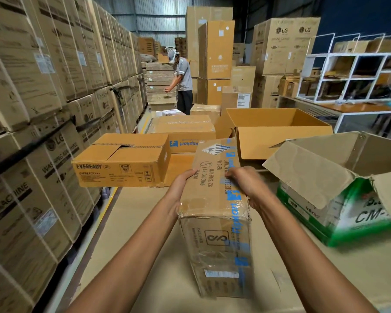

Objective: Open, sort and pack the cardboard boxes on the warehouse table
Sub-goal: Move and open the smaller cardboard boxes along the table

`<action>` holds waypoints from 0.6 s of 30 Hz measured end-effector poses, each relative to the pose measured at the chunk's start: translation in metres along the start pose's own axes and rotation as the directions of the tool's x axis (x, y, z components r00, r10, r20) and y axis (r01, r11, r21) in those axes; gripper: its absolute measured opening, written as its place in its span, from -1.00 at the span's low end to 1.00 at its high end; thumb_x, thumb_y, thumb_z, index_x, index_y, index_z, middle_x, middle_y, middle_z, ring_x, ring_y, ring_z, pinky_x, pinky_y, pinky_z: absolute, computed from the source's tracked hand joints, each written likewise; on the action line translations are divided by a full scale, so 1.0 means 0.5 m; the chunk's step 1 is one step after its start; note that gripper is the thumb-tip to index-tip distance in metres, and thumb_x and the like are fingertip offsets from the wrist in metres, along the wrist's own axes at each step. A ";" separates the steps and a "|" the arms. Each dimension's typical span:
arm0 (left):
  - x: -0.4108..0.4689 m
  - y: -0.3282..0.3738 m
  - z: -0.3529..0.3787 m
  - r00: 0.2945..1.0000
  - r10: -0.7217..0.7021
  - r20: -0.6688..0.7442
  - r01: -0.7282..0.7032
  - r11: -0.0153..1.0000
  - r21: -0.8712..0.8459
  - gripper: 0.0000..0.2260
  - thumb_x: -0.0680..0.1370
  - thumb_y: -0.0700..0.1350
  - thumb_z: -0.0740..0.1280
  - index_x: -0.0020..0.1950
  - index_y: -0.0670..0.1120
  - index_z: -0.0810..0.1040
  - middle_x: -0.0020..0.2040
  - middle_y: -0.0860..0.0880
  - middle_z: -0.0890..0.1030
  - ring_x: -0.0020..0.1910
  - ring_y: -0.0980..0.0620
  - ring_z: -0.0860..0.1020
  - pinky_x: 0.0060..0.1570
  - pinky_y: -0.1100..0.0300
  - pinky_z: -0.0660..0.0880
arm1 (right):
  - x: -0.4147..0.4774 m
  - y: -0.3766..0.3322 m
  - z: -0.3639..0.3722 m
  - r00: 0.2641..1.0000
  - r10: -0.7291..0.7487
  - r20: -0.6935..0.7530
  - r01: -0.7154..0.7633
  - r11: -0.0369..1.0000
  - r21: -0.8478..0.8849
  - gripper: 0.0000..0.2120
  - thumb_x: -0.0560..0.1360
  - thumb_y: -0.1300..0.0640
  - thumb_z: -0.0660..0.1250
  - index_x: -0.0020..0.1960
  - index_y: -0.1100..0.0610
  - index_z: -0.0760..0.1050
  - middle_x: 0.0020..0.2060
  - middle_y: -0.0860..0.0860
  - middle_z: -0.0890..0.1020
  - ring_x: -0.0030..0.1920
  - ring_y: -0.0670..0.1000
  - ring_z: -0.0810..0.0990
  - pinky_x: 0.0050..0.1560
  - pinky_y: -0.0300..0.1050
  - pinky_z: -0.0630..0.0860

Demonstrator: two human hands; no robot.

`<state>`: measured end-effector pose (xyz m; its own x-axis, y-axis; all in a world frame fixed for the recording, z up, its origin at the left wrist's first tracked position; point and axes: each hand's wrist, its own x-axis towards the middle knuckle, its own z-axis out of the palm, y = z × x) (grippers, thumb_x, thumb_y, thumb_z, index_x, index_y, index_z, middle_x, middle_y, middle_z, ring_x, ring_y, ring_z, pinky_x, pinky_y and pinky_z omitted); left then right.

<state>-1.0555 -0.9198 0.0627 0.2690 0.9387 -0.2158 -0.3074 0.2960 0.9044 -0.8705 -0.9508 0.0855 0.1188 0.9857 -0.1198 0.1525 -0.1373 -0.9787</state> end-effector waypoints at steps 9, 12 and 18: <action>0.012 -0.056 -0.037 0.998 0.056 -0.040 -0.062 0.982 -0.178 -0.73 0.70 -0.13 0.08 0.02 -0.17 0.55 -0.29 -0.07 0.70 -0.37 0.03 0.67 -0.43 0.24 0.58 | 0.000 -0.029 0.016 0.982 -0.172 -0.076 0.159 0.975 -0.154 -0.65 0.46 -0.06 0.11 -0.14 0.15 0.56 0.02 0.22 0.68 0.08 0.27 0.63 0.18 0.11 0.53; 0.002 -0.118 -0.068 0.996 -0.003 -0.088 -0.025 0.949 -0.315 -0.68 0.70 -0.05 0.08 0.10 -0.16 0.59 -0.16 -0.13 0.71 -0.25 -0.07 0.69 -0.32 0.14 0.63 | 0.010 -0.014 0.036 0.960 -0.279 -0.017 0.248 0.877 -0.412 -0.67 0.64 0.09 0.07 0.22 0.19 0.52 0.28 0.22 0.55 0.29 0.27 0.49 0.24 0.08 0.43; 0.016 -0.212 -0.137 0.964 -0.182 -0.195 0.112 0.938 -0.327 -0.62 0.65 0.05 0.18 0.33 -0.13 0.57 0.14 -0.22 0.66 0.13 -0.25 0.61 0.19 -0.12 0.52 | 0.030 0.106 0.032 0.893 -0.389 0.228 0.441 0.646 -0.624 -0.56 0.58 -0.02 0.01 0.36 0.00 0.45 0.29 0.03 0.58 0.26 0.08 0.50 0.26 0.06 0.42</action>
<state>-1.0835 -0.9317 -0.0601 0.1377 0.8851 -0.4445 -0.5569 0.4403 0.7043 -0.8763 -0.9416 0.0291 -0.1771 0.9556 0.2355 0.7627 0.2844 -0.5808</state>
